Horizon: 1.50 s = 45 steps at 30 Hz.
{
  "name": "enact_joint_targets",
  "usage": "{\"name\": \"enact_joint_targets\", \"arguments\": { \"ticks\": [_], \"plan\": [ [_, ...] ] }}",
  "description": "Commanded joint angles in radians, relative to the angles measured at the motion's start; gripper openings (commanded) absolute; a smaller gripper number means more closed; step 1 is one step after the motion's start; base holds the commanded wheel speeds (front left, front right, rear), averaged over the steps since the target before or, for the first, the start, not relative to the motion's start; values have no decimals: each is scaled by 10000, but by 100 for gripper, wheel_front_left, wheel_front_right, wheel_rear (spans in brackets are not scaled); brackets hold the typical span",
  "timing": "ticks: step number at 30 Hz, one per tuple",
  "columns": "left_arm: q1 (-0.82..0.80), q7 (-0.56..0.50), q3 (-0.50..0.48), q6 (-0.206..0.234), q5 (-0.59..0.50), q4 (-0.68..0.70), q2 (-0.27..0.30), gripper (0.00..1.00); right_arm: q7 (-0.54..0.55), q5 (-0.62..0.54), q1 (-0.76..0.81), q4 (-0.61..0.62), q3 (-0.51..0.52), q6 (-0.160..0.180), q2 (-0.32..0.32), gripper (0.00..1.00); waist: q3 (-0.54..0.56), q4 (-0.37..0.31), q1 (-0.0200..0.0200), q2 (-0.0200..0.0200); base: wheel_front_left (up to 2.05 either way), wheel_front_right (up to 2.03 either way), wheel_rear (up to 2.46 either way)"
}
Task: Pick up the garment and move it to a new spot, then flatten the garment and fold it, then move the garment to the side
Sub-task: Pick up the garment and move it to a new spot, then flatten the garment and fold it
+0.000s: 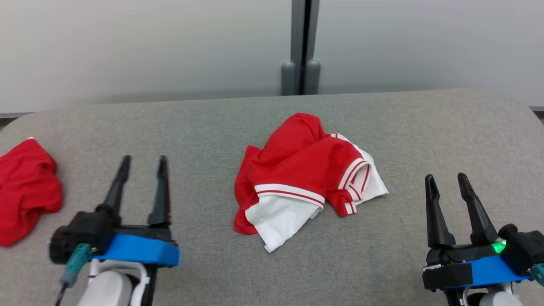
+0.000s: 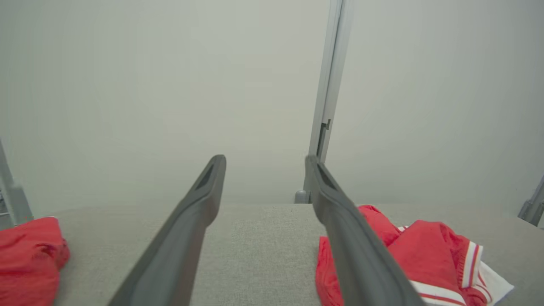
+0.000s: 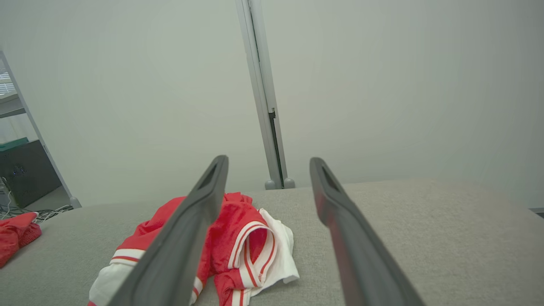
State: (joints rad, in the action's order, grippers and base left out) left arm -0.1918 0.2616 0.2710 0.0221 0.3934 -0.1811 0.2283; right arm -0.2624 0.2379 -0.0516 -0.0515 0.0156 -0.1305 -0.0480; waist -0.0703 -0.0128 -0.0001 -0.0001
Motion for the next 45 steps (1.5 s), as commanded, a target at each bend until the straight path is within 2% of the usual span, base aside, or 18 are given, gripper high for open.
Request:
{"name": "enact_joint_targets", "arguments": {
  "ticks": [1,4,9,20,31,45],
  "plan": [
    [233,42,-310,115,-214,227,123,100,-37,-48,179,-46,70,-5,-43,100,19,129,1,1,0,0,0],
    [717,45,-959,178,-397,575,25,100,-37,-73,222,-96,156,-5,-43,100,104,302,1,1,0,0,0],
    [1413,48,-1565,12,-1146,686,-80,100,-38,-181,365,-302,219,-5,-44,100,197,421,1,1,0,0,0],
    [2049,48,-2459,-603,-1991,302,-782,100,-39,-287,654,-890,256,-5,-43,100,358,240,1,1,0,0,0],
    [2007,49,-2927,-1095,-2581,18,-1163,100,-38,-267,642,-1237,164,-5,-41,100,377,84,1,1,0,0,0],
    [1791,49,-3227,-1339,-2896,-6,-1391,100,-38,-279,509,-1303,213,-5,-41,100,250,85,1,1,0,0,0]
  ]
}}
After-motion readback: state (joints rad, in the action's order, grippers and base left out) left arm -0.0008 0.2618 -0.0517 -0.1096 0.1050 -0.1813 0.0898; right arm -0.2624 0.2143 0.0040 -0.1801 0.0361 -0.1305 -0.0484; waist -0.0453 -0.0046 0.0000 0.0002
